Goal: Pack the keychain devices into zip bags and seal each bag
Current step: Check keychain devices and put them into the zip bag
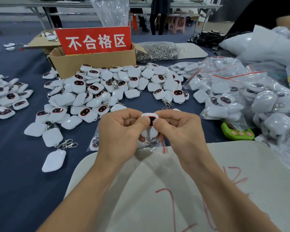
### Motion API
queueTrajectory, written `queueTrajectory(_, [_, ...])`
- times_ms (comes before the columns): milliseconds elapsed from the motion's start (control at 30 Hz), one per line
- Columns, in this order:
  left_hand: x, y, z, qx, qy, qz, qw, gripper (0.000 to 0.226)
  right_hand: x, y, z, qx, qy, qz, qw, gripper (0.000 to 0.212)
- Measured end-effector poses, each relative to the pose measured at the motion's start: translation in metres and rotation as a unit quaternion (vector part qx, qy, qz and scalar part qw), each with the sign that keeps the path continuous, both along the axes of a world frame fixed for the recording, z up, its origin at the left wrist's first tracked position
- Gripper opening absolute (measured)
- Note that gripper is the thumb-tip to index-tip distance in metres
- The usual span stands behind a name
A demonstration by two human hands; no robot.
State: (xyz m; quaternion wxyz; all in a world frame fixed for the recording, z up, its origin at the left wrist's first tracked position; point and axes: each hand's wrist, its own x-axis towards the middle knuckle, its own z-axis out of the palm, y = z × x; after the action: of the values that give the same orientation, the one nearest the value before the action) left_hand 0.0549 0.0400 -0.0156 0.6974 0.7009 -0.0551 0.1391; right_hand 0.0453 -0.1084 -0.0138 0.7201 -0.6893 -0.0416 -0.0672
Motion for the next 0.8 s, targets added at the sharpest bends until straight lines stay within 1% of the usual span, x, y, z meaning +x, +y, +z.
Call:
queueTrajectory(100, [-0.0011, -0.0025, -0.0017, 0.004, -0.004, -0.004, 1.000, 0.006, 0.0008, -0.0017, 0.0010, 0.020, 0.001, -0.001, 1.000, 0.013])
queueTrajectory(167, [-0.0007, -0.0037, -0.0028, 0.006, -0.004, -0.003, 1.000, 0.007, 0.0002, -0.0028, 0.0018, 0.030, 0.001, 0.008, 1.000, 0.017])
queueTrajectory(300, [-0.0008, -0.0062, -0.0038, 0.001, -0.003, 0.015, 1.000, 0.018, -0.0015, -0.0002, 0.0022, 0.010, -0.002, 0.025, 1.000, 0.027])
queueTrajectory(367, [-0.0013, -0.0072, -0.0041, 0.001, -0.002, 0.016, 1.000, 0.019, -0.0006, -0.0005, 0.0014, 0.001, -0.003, 0.015, 1.000, 0.029])
queueTrajectory(533, [0.0011, -0.0046, -0.0060, 0.018, 0.006, 0.003, 1.000, 0.013, -0.0003, -0.0004, -0.0018, -0.010, -0.015, -0.018, 1.000, 0.025])
queueTrajectory(633, [-0.0015, -0.0037, -0.0055, 0.057, -0.007, 0.017, 0.998, 0.012, 0.0014, -0.0013, -0.0024, -0.047, -0.018, -0.013, 0.999, 0.025])
queueTrajectory(667, [-0.0026, -0.0034, -0.0052, 0.076, -0.015, 0.028, 0.997, 0.015, 0.0020, -0.0022, -0.0021, -0.064, -0.024, -0.016, 0.998, 0.025])
queueTrajectory(733, [-0.0032, -0.0027, -0.0060, 0.132, -0.034, 0.054, 0.989, 0.031, 0.0020, -0.0042, -0.0025, -0.116, -0.057, -0.036, 0.991, 0.027])
queueTrajectory(800, [-0.0037, -0.0030, -0.0058, 0.201, -0.053, 0.079, 0.975, 0.037, -0.0002, -0.0045, -0.0032, -0.174, -0.103, -0.073, 0.977, 0.029])
